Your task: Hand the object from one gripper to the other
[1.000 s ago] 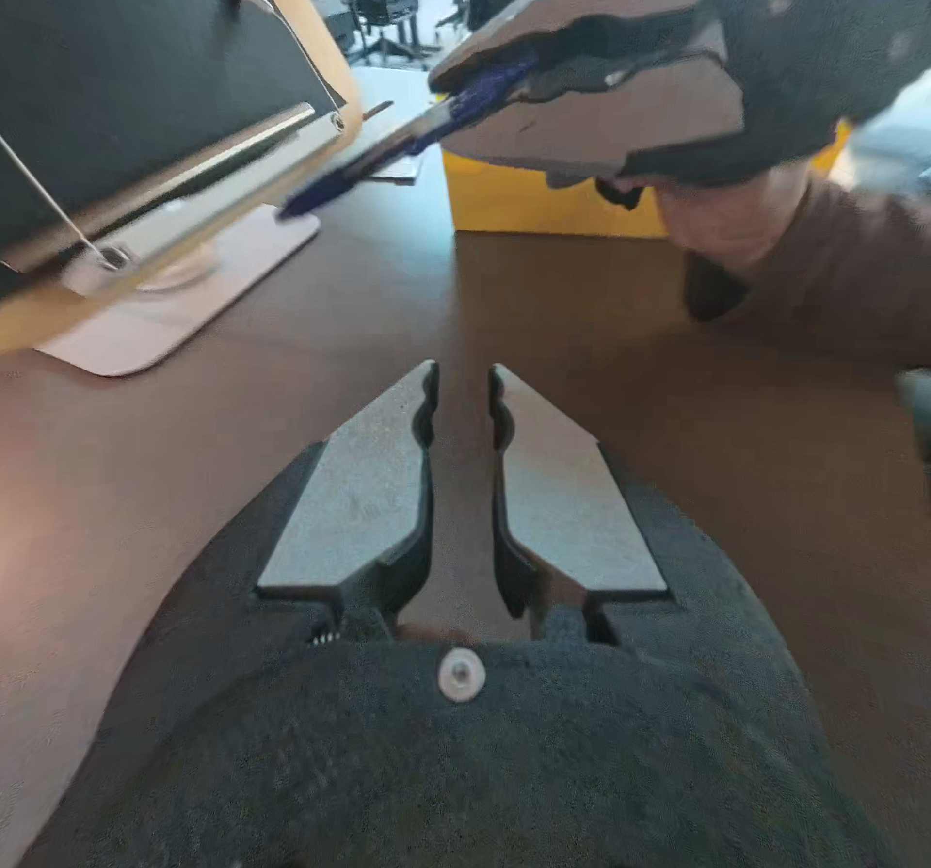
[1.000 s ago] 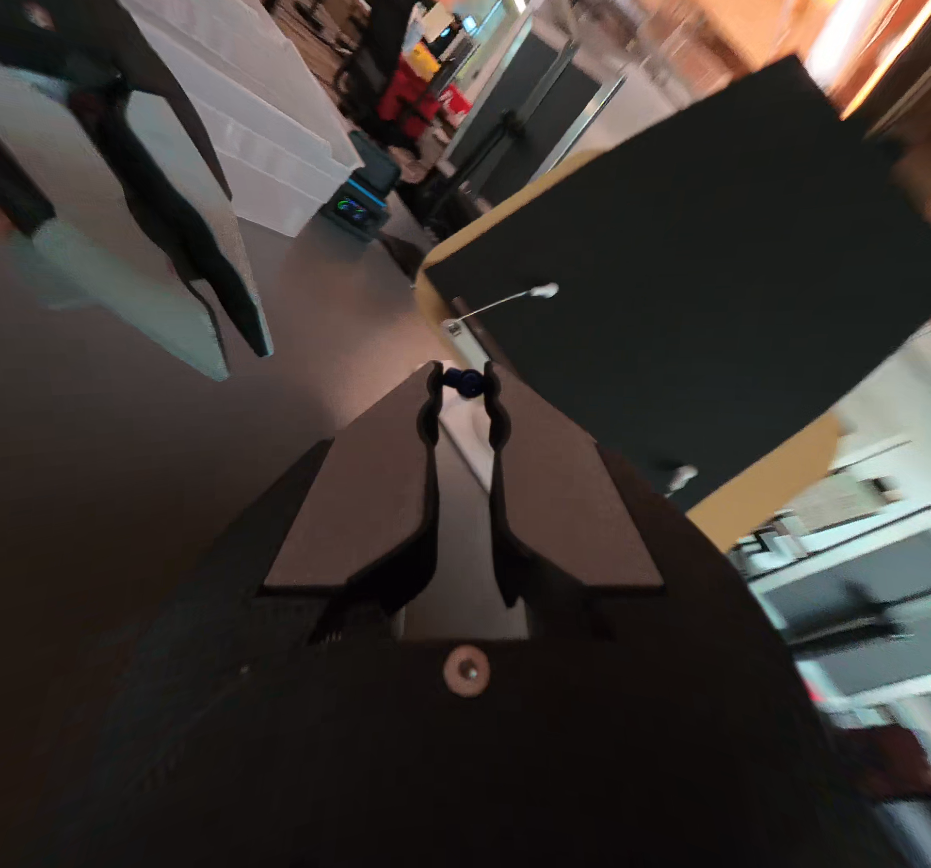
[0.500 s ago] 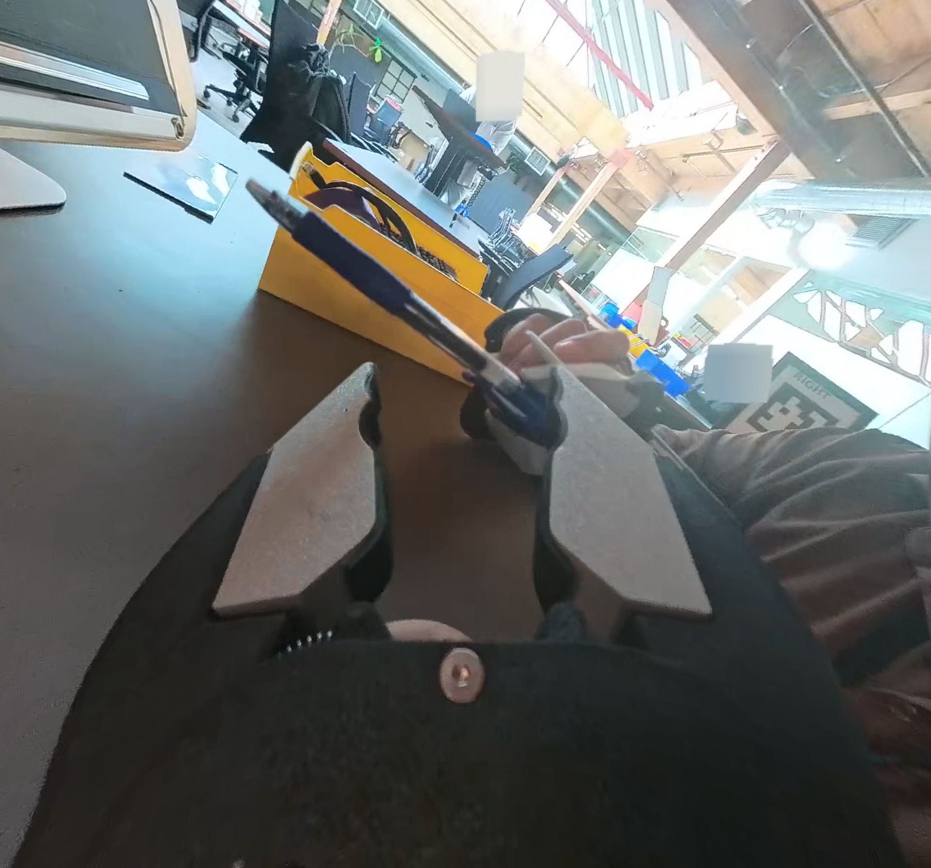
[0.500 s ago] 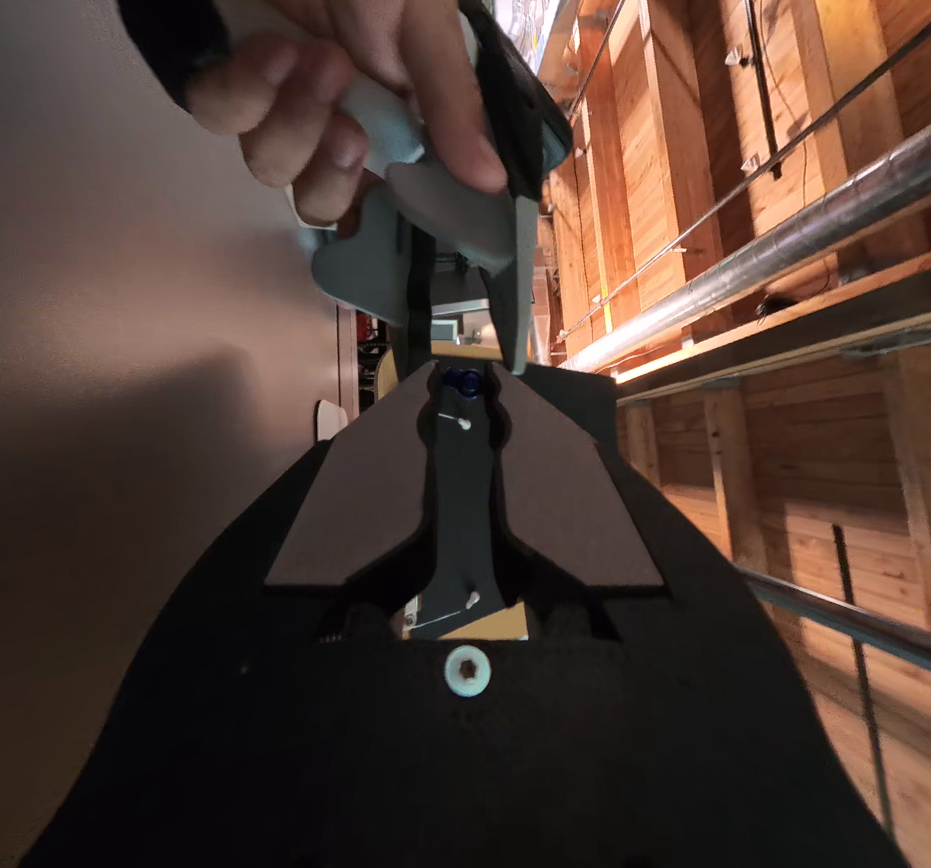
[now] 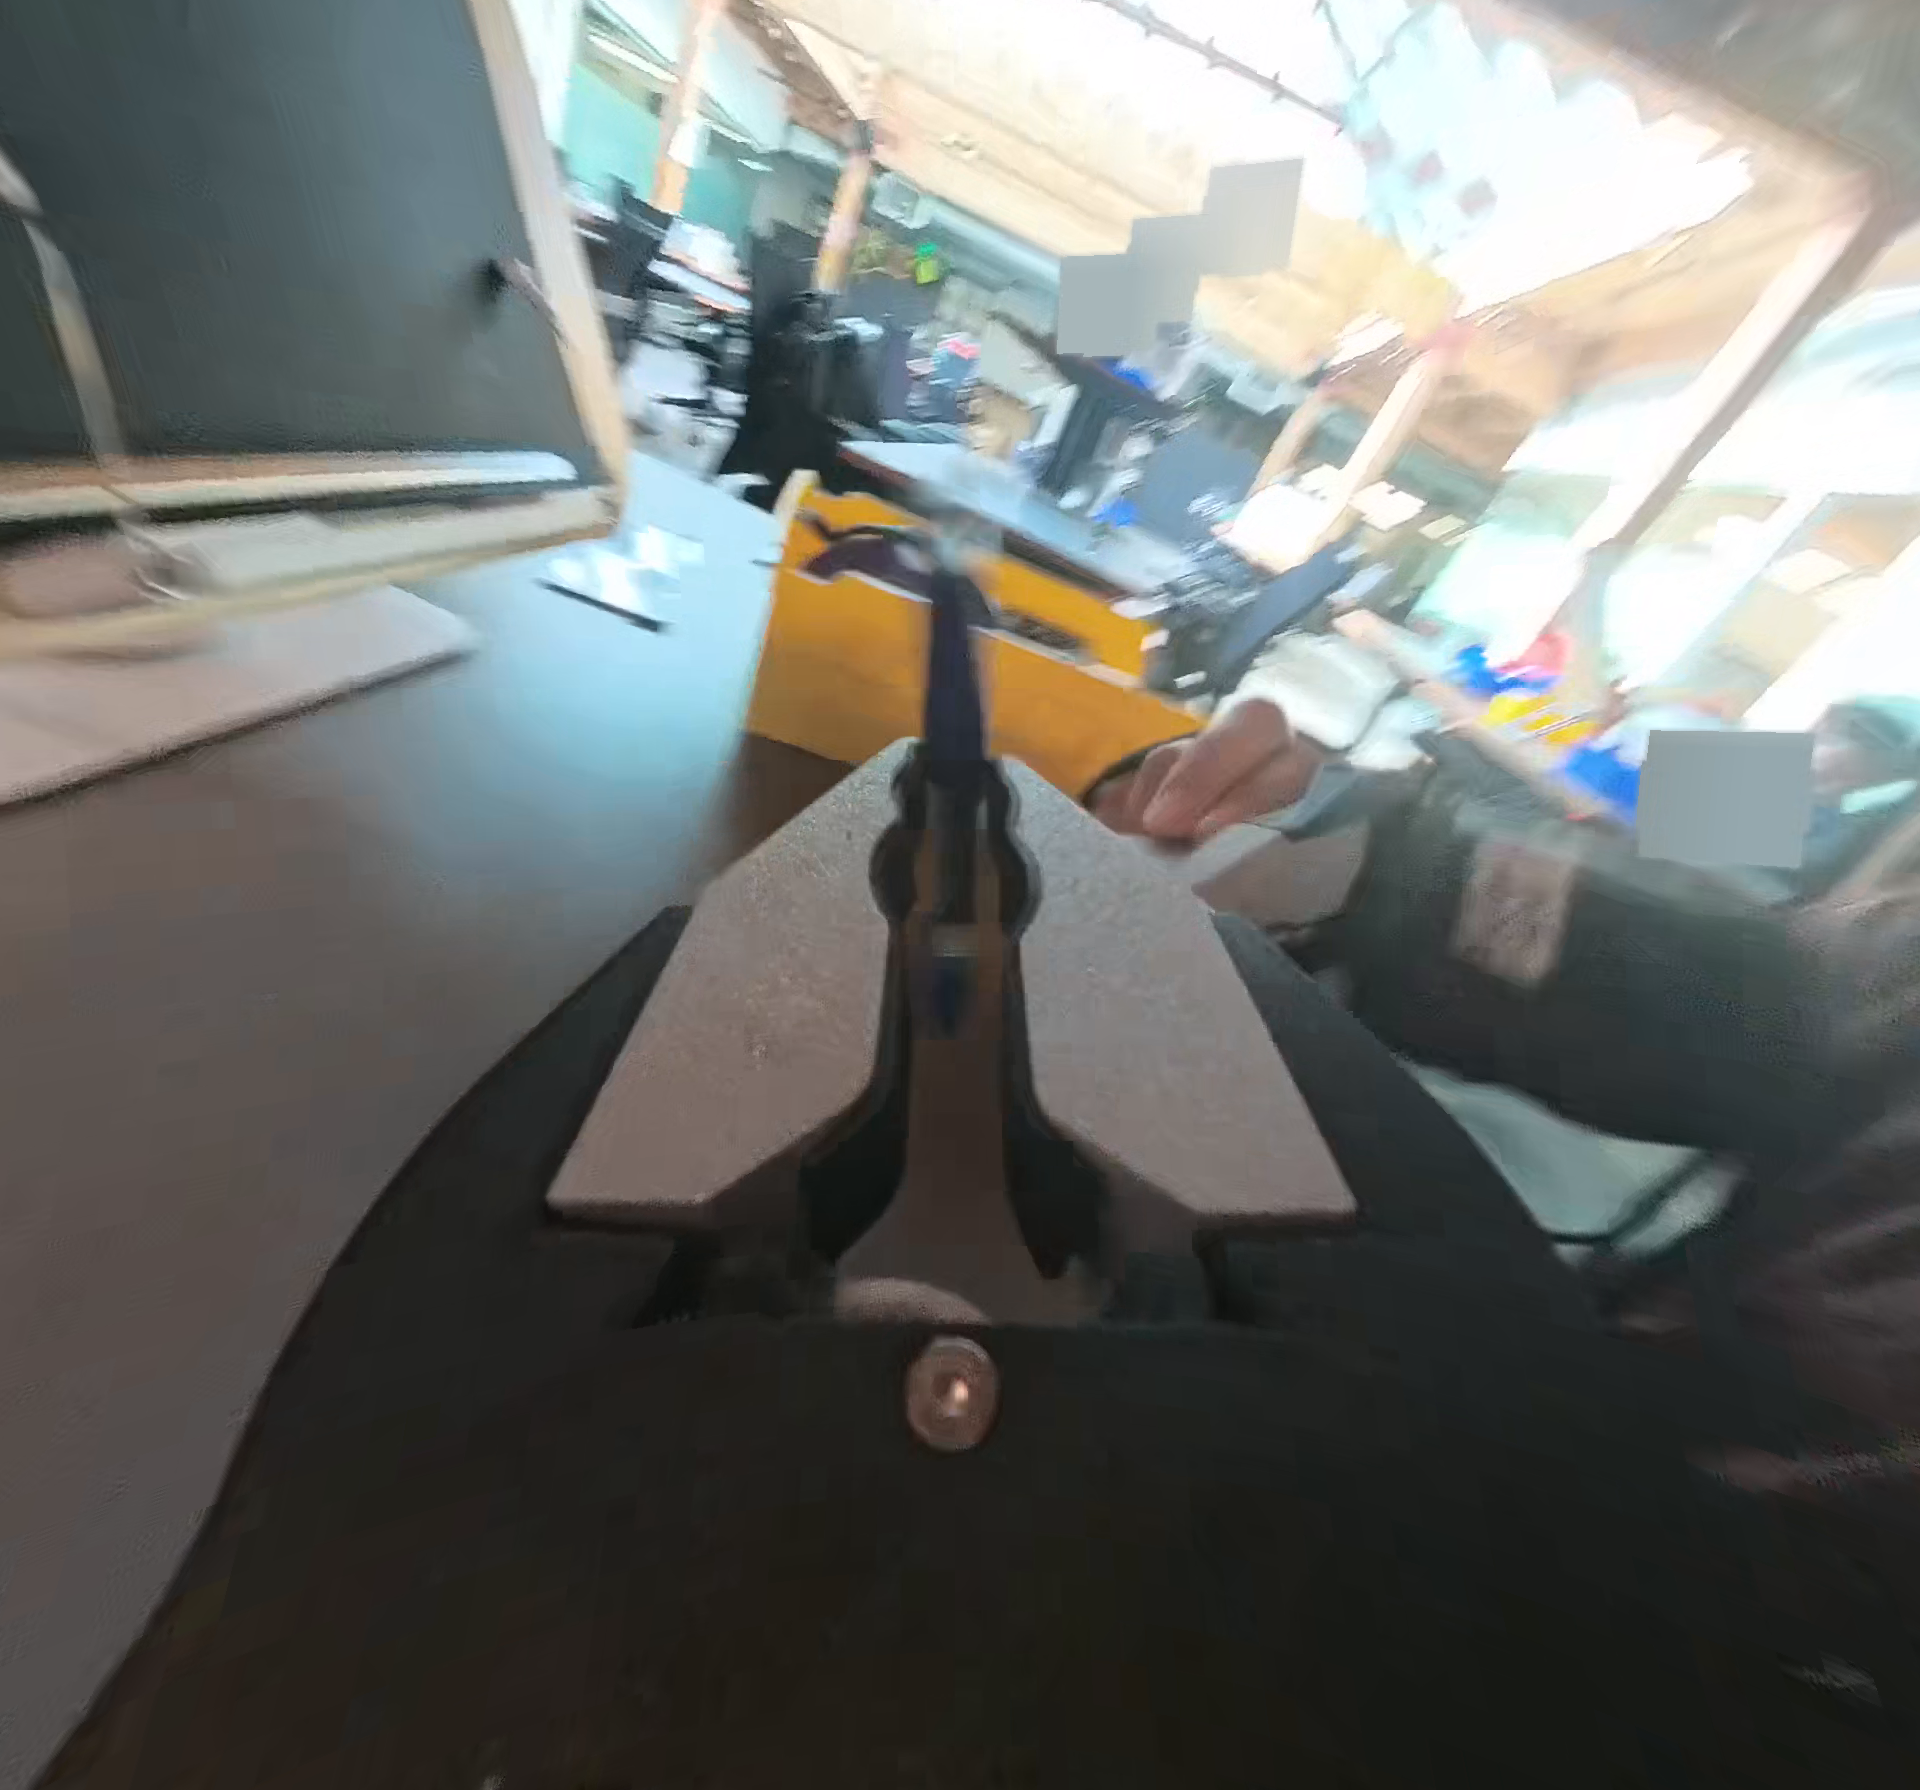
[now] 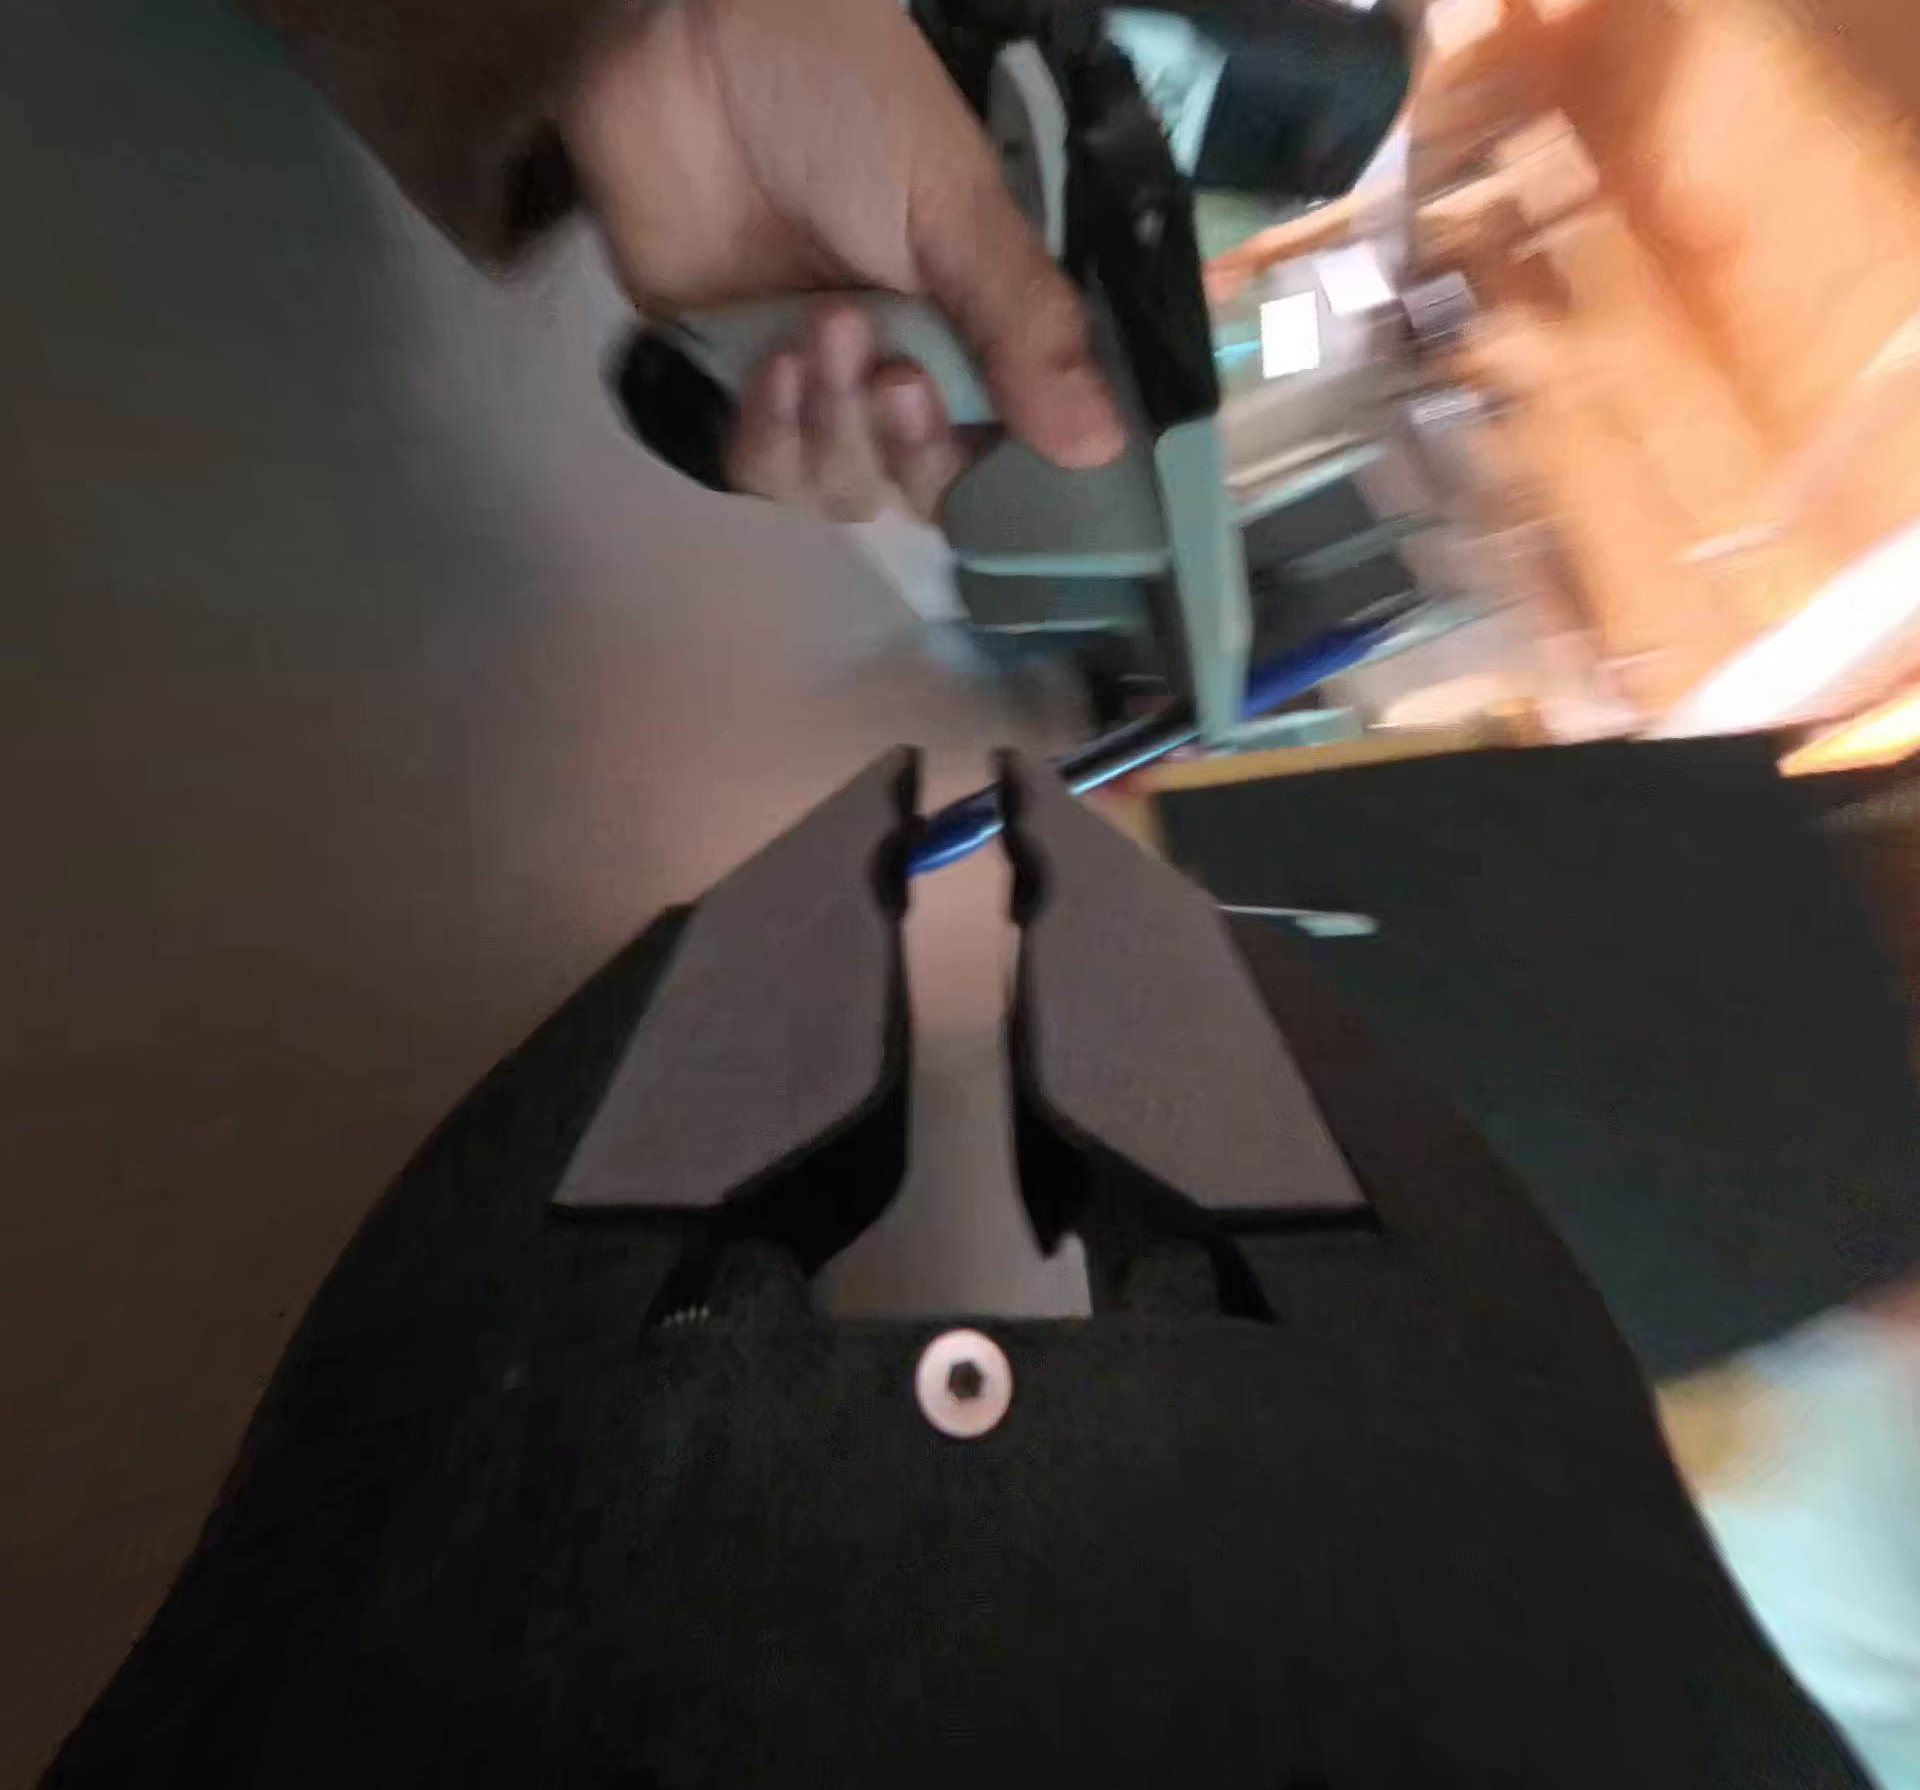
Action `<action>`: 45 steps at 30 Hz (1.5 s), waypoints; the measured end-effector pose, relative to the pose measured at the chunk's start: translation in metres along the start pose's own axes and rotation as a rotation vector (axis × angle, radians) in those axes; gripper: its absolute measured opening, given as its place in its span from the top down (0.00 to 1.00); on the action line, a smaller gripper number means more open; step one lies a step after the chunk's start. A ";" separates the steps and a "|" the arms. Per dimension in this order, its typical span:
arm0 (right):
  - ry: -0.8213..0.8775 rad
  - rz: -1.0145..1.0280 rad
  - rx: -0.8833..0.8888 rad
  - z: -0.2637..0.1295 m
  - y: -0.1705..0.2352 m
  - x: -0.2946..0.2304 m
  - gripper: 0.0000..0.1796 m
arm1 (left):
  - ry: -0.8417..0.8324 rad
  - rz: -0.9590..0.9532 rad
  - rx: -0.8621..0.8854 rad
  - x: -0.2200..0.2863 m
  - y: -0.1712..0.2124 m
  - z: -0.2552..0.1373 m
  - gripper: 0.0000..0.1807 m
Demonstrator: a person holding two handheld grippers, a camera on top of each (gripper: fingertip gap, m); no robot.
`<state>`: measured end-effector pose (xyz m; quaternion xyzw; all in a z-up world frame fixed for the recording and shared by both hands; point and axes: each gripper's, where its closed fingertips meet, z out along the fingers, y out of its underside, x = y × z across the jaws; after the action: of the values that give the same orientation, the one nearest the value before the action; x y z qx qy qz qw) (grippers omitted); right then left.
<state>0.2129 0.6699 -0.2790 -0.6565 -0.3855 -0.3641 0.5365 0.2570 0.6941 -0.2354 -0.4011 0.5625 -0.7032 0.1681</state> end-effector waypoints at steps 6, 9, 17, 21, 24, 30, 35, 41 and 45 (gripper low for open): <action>-0.248 0.913 0.146 -0.005 0.033 0.039 0.71 | -0.309 0.569 -0.130 -0.020 0.004 -0.003 0.96; -0.255 1.139 0.295 -0.012 0.032 0.064 0.70 | -0.364 0.750 -0.180 -0.015 0.011 0.005 0.96; -0.232 1.024 0.281 -0.001 0.010 0.061 0.93 | -0.409 0.868 -0.226 -0.006 0.027 0.026 0.96; -0.133 0.945 0.144 -0.001 0.021 0.072 0.96 | -0.398 0.837 -0.177 -0.003 0.029 0.030 0.95; -0.021 0.949 0.025 -0.019 0.036 0.100 0.96 | -0.394 0.835 -0.138 -0.003 0.028 0.028 0.91; 0.114 0.803 -0.452 -0.102 0.085 0.182 0.96 | -0.458 0.818 -0.162 -0.018 0.027 0.020 0.95; -0.039 0.930 -0.916 -0.167 0.151 0.185 0.96 | -0.457 0.823 -0.205 -0.023 0.034 0.021 0.94; -0.311 1.191 -1.230 -0.189 0.214 0.096 0.96 | -0.441 0.798 -0.236 -0.024 0.041 0.023 0.95; -0.376 1.141 -1.271 -0.176 0.242 0.060 0.84 | -0.426 0.755 -0.277 -0.030 0.050 0.023 0.91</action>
<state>0.4448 0.4725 -0.3000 -0.9732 0.1958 -0.0716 0.0969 0.2822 0.6837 -0.2920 -0.3223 0.7108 -0.4128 0.4694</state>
